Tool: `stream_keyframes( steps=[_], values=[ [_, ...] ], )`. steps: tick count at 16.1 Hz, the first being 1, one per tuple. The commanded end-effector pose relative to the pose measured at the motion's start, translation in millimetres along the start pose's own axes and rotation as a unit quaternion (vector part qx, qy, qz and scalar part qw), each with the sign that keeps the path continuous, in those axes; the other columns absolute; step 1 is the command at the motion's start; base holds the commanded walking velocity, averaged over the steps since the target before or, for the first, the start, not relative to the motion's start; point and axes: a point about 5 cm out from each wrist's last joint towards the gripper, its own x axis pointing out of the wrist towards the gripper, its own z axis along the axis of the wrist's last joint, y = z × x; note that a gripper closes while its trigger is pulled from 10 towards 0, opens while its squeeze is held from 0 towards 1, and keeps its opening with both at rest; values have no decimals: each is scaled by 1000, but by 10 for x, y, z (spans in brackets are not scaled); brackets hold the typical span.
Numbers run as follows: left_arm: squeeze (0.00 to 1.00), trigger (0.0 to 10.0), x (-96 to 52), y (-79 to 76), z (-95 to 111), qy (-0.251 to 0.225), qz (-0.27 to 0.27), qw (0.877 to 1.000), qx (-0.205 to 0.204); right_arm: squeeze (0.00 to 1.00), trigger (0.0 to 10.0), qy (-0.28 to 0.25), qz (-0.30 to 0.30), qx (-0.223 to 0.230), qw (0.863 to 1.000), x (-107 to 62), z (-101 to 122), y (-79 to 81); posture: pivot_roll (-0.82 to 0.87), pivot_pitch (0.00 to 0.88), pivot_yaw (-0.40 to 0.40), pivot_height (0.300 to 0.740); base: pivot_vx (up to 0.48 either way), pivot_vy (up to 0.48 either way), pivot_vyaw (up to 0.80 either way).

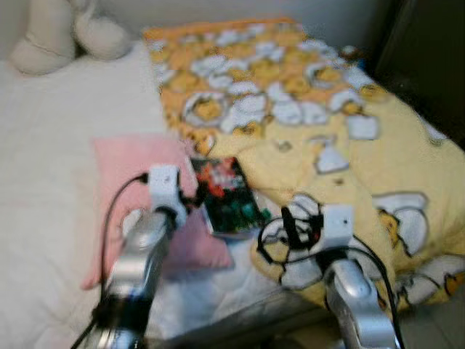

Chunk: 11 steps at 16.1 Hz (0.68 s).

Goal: Clean up the room

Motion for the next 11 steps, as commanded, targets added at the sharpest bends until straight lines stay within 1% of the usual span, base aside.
stream_keyframes(
  steps=[1, 2, 3, 4, 6, 7, 9, 11],
  values=[
    [0, 10000, 51, -33, -23, 24, -4, 999, -32, 0, 10000, -9, 5, -6, 1000, -22, 48, 25, -105, 0, 65, 740, 0, 0, 0],
    [0, 10000, 78, -86, -25, 36, -12, 998, -49, 0, 10000, -7, 4, -10, 1000, -53, 39, 14, -117, 0, 71, 740, 0, 0, 0],
    [0, 10000, 83, -102, -20, 38, -14, 998, -54, 0, 10000, -6, 2, -10, 1000, -72, 38, 4, -123, 0, 74, 740, 0, 0, 0],
    [0, 10000, 90, -127, -16, 40, -18, 998, -52, 0, 10000, -4, -5, -9, 1000, -110, 31, -24, -128, 1, 76, 740, 0, 0, 0],
    [0, 10000, 91, -224, 53, 25, -46, 997, -65, 0, 10000, 2, -12, -8, 1000, -160, 9, -37, -130, 6, 79, 740, 0, 0, 0],
    [0, 10000, 85, -259, 76, 24, -55, 997, -58, 0, 10000, 4, -13, -8, 1000, -170, 2, -30, -128, 7, 80, 740, 0, 0, 0],
    [0, 10000, 78, -321, 48, 36, -68, 995, -67, 0, 10000, 5, -12, -7, 1000, -168, -2, -15, -125, 10, 80, 740, 0, 0, 0],
    [0, 10000, 70, -401, 5, 53, -92, 989, -104, 0, 10000, 5, -12, -7, 1000, -163, 10, -17, -128, 13, 83, 740, 0, 0, 0]
  ],
)
